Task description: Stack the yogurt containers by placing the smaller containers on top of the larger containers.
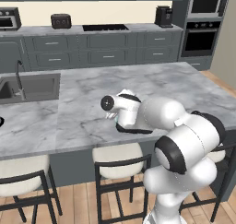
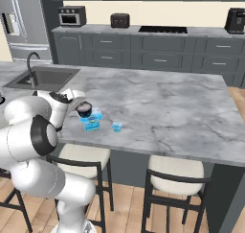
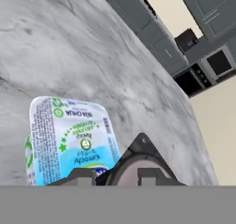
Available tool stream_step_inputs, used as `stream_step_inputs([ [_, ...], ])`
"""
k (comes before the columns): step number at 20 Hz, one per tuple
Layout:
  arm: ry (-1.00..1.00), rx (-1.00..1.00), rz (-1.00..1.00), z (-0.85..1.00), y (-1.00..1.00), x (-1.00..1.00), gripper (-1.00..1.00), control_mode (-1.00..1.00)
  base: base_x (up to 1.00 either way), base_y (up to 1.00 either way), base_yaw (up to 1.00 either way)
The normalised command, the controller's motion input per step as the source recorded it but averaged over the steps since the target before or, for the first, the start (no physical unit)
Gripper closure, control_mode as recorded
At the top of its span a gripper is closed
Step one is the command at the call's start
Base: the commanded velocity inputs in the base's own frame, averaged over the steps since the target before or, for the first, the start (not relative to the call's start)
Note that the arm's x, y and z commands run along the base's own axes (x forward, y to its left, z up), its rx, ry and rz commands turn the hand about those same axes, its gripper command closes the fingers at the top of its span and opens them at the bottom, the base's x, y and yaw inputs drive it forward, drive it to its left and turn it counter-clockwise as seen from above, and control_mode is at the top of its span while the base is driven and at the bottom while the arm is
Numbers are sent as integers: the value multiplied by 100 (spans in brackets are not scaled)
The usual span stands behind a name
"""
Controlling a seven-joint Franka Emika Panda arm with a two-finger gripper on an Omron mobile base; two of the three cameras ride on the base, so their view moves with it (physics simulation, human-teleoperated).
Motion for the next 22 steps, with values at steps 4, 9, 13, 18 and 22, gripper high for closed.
stream_step_inputs([
  [4,0,-1,0,-9,0,7,100,-100,0,0,0],
  [9,0,0,0,-11,0,3,100,-100,0,0,0],
  [13,0,0,0,-7,0,8,100,-100,0,0,0],
  [18,0,0,0,-6,0,10,100,-100,0,0,0],
  [22,0,-1,0,-5,0,5,100,-100,0,0,0],
])
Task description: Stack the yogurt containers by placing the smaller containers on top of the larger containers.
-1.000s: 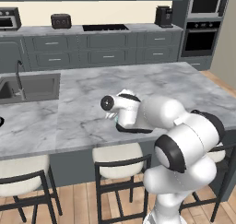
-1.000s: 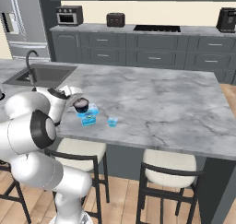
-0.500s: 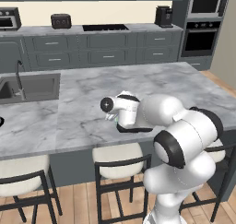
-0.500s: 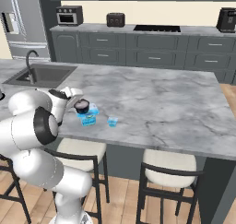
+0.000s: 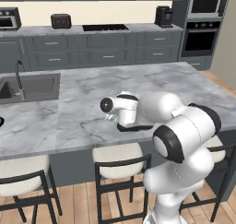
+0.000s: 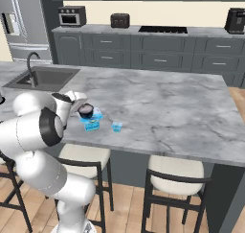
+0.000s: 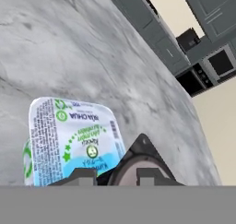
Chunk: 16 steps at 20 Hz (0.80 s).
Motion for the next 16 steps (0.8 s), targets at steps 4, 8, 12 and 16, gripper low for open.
stream_step_inputs([
  [4,0,0,0,-8,0,8,100,-100,0,0,0],
  [8,0,0,0,-3,0,14,100,-100,0,0,0],
  [12,0,0,0,0,3,16,100,-100,0,0,0],
  [16,0,0,0,-1,5,10,100,-100,0,0,0],
])
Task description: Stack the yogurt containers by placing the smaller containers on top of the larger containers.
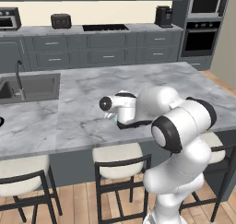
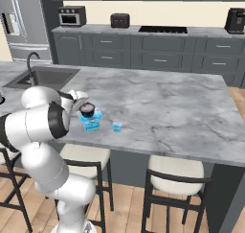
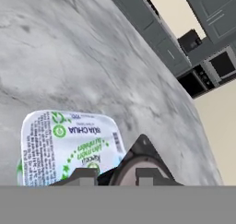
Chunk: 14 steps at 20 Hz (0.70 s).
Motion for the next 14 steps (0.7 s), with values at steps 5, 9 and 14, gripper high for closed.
stream_step_inputs([
  [5,0,0,0,-6,6,11,100,-100,0,0,0],
  [9,0,0,0,-15,4,9,100,-100,0,0,0],
  [14,0,-1,0,-9,0,3,100,-100,0,0,0],
])
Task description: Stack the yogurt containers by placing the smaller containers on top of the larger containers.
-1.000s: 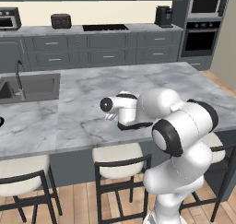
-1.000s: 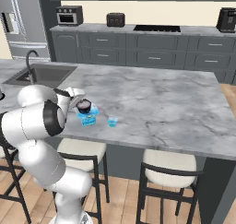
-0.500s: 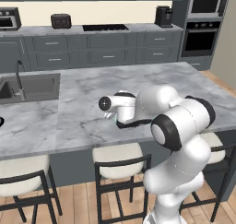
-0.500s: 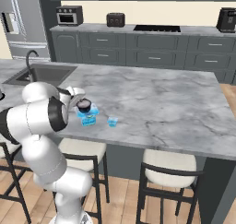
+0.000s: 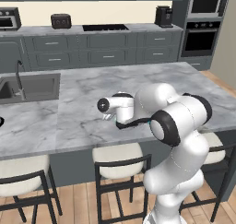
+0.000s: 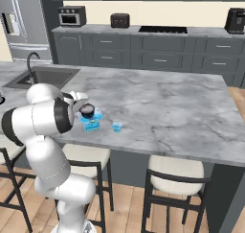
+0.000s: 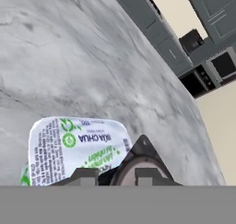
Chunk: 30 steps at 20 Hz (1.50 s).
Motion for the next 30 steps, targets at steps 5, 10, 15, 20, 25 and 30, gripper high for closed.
stream_step_inputs([
  [5,0,0,0,-5,0,5,100,-100,0,0,0],
  [10,-1,0,0,-8,0,13,100,-100,0,0,0],
  [15,-1,0,0,-7,0,17,100,-100,0,0,0],
  [20,0,-1,0,-8,0,8,100,-100,0,0,0],
  [25,0,0,0,0,0,0,100,-100,0,0,0],
  [30,0,0,0,0,0,0,100,-100,0,0,0],
])
